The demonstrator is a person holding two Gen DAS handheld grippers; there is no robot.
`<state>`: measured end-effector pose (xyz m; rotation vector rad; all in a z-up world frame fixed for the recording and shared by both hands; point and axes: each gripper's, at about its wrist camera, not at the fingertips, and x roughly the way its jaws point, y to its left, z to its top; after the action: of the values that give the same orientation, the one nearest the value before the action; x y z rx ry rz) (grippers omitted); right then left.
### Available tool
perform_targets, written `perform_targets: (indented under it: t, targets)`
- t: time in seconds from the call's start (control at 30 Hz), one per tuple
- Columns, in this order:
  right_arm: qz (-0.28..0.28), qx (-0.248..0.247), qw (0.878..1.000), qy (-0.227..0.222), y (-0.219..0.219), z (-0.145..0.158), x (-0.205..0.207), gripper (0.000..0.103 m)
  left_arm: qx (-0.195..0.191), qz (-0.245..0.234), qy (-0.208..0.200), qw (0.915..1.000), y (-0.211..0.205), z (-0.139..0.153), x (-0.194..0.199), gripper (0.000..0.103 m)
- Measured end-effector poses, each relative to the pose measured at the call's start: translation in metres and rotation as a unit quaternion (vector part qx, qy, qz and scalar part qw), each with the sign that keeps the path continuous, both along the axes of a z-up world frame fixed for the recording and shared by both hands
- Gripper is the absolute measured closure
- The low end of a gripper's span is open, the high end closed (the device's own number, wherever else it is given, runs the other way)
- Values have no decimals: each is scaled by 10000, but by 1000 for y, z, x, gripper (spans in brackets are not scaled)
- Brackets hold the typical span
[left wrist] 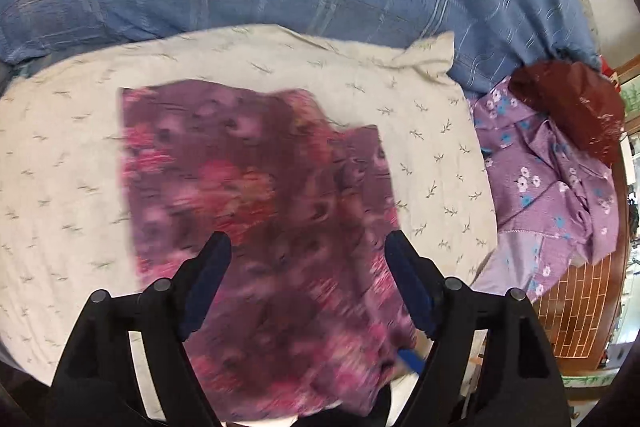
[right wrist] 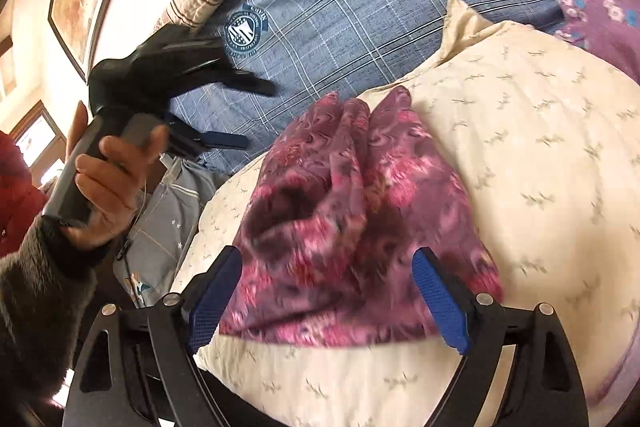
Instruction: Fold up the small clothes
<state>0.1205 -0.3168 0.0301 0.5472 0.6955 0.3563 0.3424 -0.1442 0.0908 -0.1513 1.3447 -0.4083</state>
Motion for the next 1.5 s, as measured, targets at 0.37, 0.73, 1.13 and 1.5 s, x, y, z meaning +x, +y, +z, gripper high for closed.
perform_targets:
  t: [0.37,0.73,1.13,1.5]
  targets:
    - [417,-736,9962,194,23,-17,36,94,933,90,-120,9955,-40,-40,18,96]
    - [-260,-408,9985,237,-44,-36,-6,93,221,-324,-29,9992,-87,-51,-5,95]
    - [-818,-99,9962,-278,-90,11,-11,36,-554,390,-1208,9904,31,30,-43,25]
    - [-2,-784,9907,1112,-32,17,181,57,-640,1087,-342,9914,72,-50,-18,26]
